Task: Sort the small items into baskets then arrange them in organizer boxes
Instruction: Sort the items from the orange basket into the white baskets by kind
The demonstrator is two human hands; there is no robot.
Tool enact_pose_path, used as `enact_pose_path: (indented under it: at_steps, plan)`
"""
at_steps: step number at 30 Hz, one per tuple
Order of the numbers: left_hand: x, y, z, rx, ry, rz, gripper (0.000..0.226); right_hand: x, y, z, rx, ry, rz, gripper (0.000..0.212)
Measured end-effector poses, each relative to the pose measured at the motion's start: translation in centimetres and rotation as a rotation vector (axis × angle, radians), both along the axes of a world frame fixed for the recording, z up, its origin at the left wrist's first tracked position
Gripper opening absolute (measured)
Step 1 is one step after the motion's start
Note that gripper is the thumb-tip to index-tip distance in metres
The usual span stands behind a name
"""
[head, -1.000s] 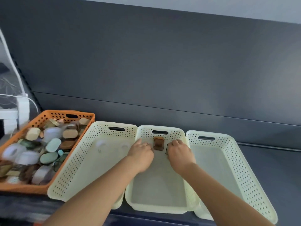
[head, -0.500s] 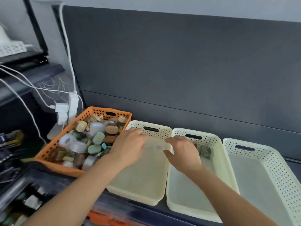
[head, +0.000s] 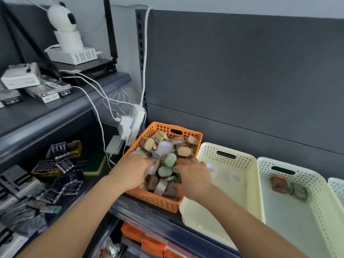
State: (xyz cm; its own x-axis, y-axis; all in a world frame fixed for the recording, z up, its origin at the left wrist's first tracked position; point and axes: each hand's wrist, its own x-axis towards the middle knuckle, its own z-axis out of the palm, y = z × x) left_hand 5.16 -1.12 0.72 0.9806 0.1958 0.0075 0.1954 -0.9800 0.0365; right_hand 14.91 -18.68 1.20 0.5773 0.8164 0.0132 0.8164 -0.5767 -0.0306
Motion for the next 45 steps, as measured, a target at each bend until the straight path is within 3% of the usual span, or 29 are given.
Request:
enact_pose_path:
  at_steps: [3,7,15,22,26,30,35,39,45]
  plan:
    - [0.3,1.0,-0.8,-0.025,-0.008,-0.046,0.045,-0.2,1.3,-0.3,-0.164,-0.094,-0.039,0.04]
    - [0.8,1.9,-1.5,-0.033,-0.057,-0.07,0.042,-0.1,2.1,-0.6,-0.175,-0.12,-0.058,0.036]
    - [2.3,1.6,-0.3,-0.13,-0.072,-0.063,0.042,0.4,1.5,-0.5,-0.01,0.053,-0.129,0.046]
    - [5.8,-0.7,-1.0,-0.175,-0.077,-0.159,0.066,0.4,0.0,-0.7,0.313,0.175,-0.177,0.05]
    - [6.5,-1.1,-0.9,-0.167,-0.085,-0.126,0.062,0.8,-1.9,-0.9,0.504,0.174,-0.237,0.047]
    - [6.9,-3.7,0.8,-0.276,-0.281,-0.112,0.059,1.6,-4.4,-1.0,0.638,0.142,-0.332,0.044]
    - [8.3,-9.8,1.2,-0.289,-0.262,-0.329,0.054,2.7,-8.7,-1.8,0.602,0.143,-0.373,0.038]
    - [9.3,-13.1,-0.2,-0.314,-0.193,-0.335,0.054,3.2,-12.4,-1.8,0.527,0.123,-0.437,0.036]
    - [11.6,-19.5,0.0,-0.396,-0.206,-0.379,0.057,4.8,-19.0,-1.1,0.571,0.071,-0.571,0.043]
